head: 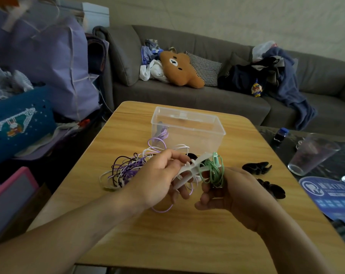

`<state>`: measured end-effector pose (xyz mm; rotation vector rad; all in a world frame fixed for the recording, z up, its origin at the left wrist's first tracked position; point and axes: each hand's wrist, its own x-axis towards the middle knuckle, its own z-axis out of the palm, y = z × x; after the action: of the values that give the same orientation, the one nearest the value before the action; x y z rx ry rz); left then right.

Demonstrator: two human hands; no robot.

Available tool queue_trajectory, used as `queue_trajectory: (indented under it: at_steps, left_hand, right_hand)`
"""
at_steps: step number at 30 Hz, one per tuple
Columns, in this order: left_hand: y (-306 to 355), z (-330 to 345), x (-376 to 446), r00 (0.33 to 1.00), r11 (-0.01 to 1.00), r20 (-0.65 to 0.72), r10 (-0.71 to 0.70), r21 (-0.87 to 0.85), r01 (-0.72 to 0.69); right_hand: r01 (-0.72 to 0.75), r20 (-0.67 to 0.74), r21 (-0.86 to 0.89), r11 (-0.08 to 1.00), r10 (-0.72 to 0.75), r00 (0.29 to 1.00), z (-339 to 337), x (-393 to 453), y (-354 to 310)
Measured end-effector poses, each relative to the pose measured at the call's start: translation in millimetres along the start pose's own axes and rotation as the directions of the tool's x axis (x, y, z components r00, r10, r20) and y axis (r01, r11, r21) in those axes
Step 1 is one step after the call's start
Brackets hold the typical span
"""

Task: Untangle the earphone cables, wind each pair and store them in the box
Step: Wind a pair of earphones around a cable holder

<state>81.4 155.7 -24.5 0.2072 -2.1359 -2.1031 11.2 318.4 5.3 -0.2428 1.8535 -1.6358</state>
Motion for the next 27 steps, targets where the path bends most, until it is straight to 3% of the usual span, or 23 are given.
queue_trajectory:
  at_steps: [4,7,12,19,24,27]
  left_hand:
    - [6,4,-3,0.995,1.0,0.101,-0.013,-0.023,0.015]
    - [6,7,-6,0.992,0.998,0.124,0.032,0.055,-0.04]
    - [-1,12,-1,0.99,0.977,0.011,0.138,0.161,-0.138]
    - [-10,16,5,0.975,0.977,-0.097,0.2,0.098,-0.191]
    - [-8,11,4,0.966,0.906,0.042,0.254,0.338,-0.253]
    - [-7,7,5,0.963,0.885,0.056,0.263,0.383,-0.264]
  right_hand:
    - [0.05,0.023,-0.03,0.998,-0.05,0.998,1,1,2]
    - [0.073,0.06,-0.109,0.991,-0.067,0.996,4,1,4]
    - [0.078,0.051,-0.122,0.989,-0.073,0.996,7,1,4]
    - [0.062,0.038,-0.198,0.978,-0.056,0.998,13,1,7]
    - [0.006,0.03,-0.404,0.915,0.006,1.0,8,4,10]
    - [-0.012,0.053,-0.396,0.918,0.036,0.998,4,4,9]
